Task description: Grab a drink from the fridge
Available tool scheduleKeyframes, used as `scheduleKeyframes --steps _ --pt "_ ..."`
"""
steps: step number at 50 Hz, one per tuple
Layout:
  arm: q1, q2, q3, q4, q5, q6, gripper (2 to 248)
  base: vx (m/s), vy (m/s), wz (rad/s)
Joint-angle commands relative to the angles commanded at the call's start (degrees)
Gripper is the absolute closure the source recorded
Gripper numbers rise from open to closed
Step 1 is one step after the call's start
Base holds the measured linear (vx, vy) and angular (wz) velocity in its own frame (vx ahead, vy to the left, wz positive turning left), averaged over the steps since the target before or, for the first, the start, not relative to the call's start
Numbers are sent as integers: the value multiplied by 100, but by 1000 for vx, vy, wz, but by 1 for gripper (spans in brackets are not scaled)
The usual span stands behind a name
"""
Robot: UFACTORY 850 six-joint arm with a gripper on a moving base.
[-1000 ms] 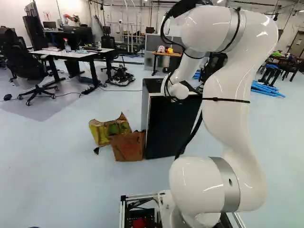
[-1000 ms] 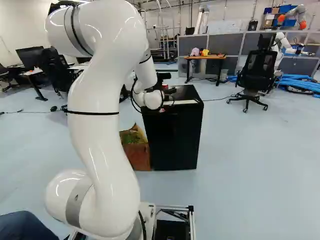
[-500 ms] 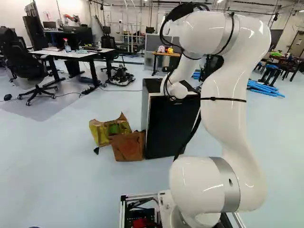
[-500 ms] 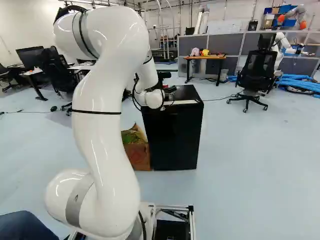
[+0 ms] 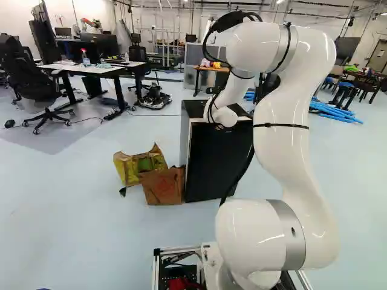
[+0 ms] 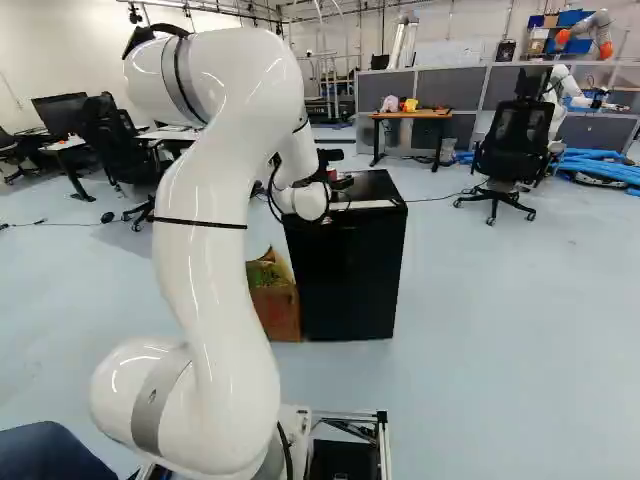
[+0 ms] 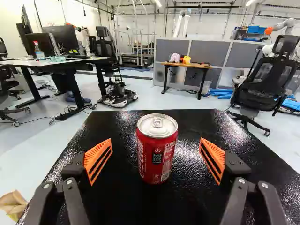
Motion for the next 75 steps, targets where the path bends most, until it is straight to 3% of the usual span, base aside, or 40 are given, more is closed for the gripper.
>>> scheduleKeyframes --steps 12,22,42,43,47,48,52,53,57,58,75 --pt "0 0 0 0 0 34 3 0 0 0" --pt "0 0 0 0 0 499 3 0 0 0" --pt "0 0 0 0 0 499 3 0 0 0" --pt "0 0 0 0 0 499 27 0 0 0" --pt "0 0 0 0 0 499 27 0 0 0" --pt "0 0 0 0 0 499 67 0 0 0" --pt "0 0 0 0 0 499 67 0 0 0" --pt "0 0 0 0 0 499 105 0 0 0" --pt "0 0 0 0 0 499 105 0 0 0" --pt "0 0 0 0 0 499 142 0 0 0" --pt "0 44 5 0 0 499 152 0 0 0"
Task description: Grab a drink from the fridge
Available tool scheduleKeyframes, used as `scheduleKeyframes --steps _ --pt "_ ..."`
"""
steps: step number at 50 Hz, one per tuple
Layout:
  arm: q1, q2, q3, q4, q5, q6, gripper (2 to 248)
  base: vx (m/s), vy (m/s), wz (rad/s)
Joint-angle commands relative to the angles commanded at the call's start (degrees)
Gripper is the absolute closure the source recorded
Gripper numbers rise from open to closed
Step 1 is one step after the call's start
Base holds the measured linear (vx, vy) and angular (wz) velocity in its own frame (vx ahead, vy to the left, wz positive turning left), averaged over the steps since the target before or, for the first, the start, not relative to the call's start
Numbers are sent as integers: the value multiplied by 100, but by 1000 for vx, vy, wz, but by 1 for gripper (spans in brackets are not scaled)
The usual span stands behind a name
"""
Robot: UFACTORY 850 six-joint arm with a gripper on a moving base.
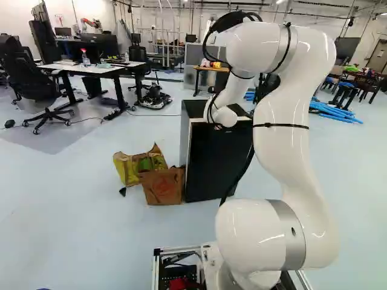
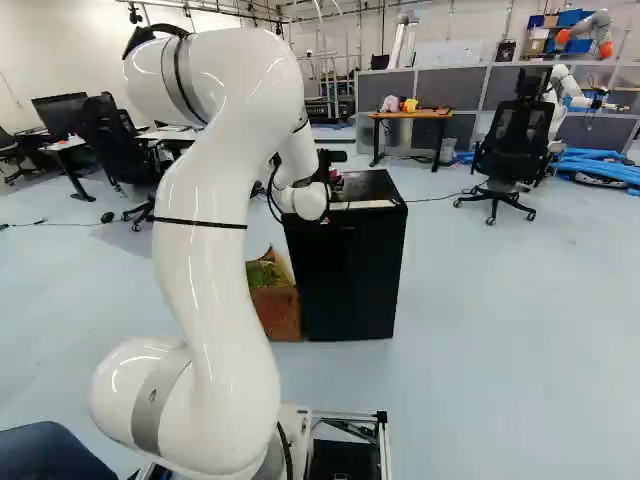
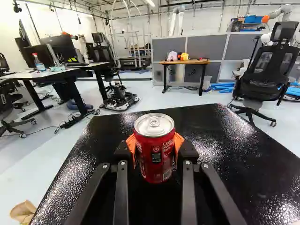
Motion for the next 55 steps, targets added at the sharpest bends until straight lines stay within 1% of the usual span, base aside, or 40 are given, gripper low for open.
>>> scheduleKeyframes --steps 36,55 --pt "0 379 11 0 0 0 152 0 0 0" --pt "9 430 70 6 -6 -5 152 0 0 0"
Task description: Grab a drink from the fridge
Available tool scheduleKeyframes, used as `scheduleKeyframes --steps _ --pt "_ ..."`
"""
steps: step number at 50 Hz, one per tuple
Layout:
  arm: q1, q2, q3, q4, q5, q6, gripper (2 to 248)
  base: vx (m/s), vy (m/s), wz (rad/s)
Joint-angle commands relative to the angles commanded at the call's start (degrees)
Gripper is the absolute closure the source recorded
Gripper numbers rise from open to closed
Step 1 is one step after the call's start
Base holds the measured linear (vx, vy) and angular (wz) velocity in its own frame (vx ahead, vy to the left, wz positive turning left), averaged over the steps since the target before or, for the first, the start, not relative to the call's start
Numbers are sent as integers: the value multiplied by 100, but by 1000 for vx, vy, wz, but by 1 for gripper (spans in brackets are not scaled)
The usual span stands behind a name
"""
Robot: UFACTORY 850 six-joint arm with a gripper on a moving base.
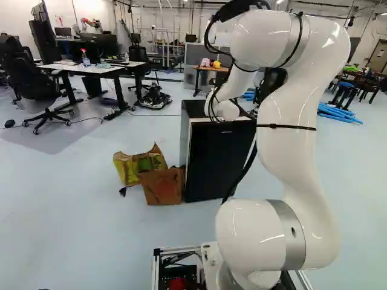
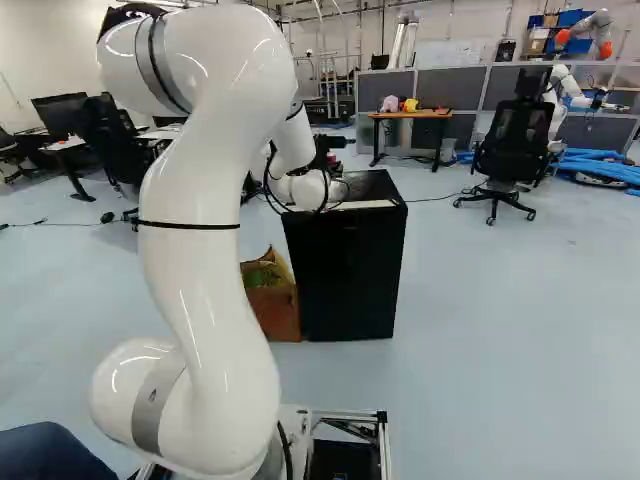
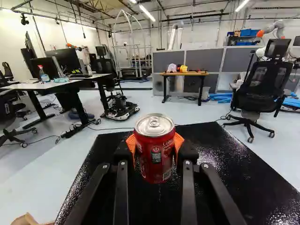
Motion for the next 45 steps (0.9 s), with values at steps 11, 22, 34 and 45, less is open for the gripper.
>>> scheduleKeyframes --steps 11,22,34,45 --pt "20 117 138 15 -14 -13 152 0 0 0" --pt "52 299 351 38 -35 -32 152 0 0 0" --pt "99 572 672 72 -68 -61 152 0 0 0" --pt "154 891 1048 113 -106 -96 152 0 0 0"
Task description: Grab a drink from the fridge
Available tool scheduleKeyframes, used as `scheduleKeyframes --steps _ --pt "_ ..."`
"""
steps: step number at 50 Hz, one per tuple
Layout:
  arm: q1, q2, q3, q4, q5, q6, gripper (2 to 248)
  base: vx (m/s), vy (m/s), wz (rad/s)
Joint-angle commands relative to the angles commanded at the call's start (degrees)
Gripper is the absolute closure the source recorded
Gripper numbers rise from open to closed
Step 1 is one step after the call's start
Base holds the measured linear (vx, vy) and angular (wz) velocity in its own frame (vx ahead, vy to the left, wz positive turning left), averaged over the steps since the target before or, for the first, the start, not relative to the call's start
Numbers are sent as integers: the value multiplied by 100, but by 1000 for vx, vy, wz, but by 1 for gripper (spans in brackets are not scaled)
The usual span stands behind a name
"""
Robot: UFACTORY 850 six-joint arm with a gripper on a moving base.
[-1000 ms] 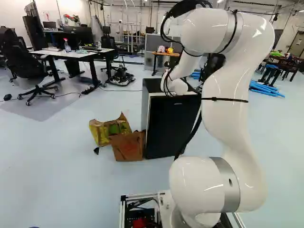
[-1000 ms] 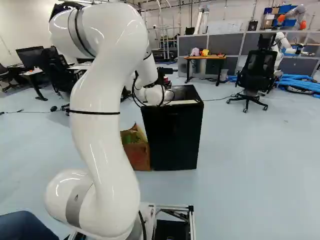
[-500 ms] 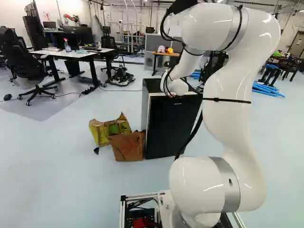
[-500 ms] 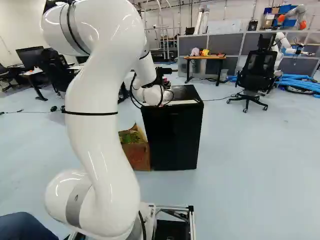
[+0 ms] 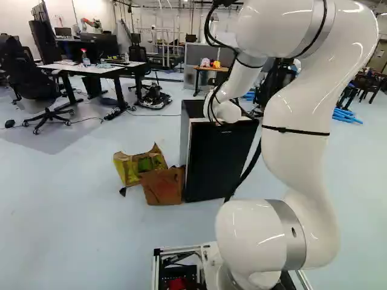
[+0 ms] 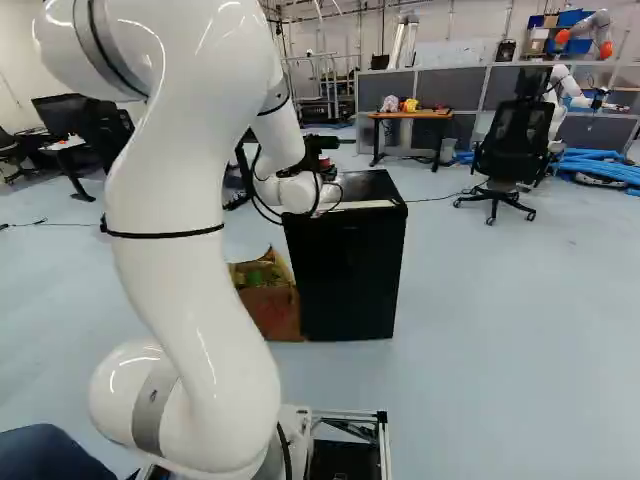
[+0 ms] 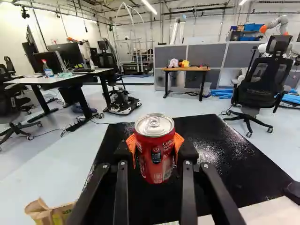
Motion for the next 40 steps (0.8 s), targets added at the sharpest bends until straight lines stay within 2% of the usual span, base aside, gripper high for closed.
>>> scheduleKeyframes --steps 20,40 --pt "131 758 891 96 -90 -82 152 0 0 0" --pt "297 1712 2013 217 -203 -184 152 0 0 0"
